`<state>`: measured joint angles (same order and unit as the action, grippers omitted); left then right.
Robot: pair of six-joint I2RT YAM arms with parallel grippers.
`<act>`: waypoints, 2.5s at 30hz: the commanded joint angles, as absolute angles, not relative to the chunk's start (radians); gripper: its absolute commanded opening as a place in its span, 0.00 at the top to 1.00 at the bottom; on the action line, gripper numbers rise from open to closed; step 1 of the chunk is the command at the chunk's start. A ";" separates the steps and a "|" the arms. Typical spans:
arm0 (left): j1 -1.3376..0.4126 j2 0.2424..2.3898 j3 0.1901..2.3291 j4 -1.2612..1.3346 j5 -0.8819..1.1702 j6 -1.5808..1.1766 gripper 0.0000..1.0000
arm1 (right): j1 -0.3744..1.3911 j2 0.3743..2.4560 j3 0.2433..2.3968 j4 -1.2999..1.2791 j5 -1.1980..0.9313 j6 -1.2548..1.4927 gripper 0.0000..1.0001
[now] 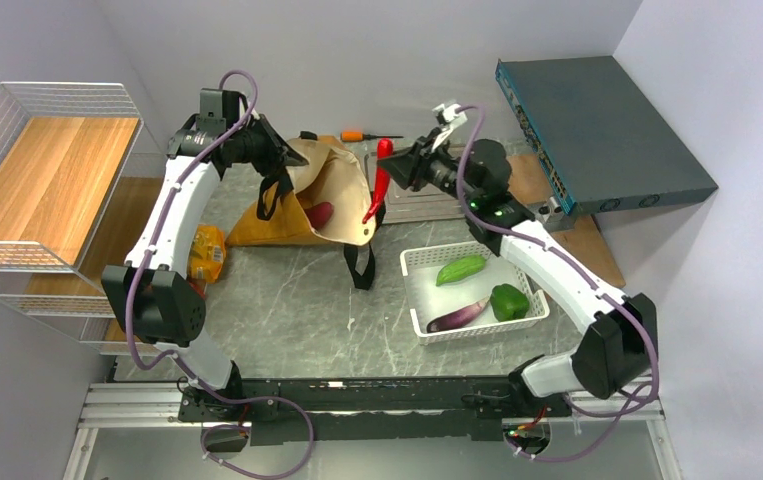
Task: Place the food into the grocery bag and tie it
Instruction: Place the fake vegetable into the grocery bag.
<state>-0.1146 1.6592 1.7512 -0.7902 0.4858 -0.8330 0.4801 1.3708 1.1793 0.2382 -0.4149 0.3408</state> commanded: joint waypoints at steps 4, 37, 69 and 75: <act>-0.113 1.595 1.752 -0.724 0.534 -0.854 1.00 | 0.577 1.506 1.362 0.372 -0.366 0.247 0.91; -0.110 1.575 1.731 -0.726 0.526 -0.847 1.00 | 0.668 1.677 1.486 0.328 -0.325 0.187 0.36; -0.124 1.608 1.880 -0.671 0.529 -1.041 1.00 | 0.538 1.452 1.496 -0.257 -0.139 0.245 0.31; -0.152 1.586 1.884 -0.641 0.513 -1.073 1.00 | 0.529 1.431 1.470 -0.254 -0.150 0.258 0.32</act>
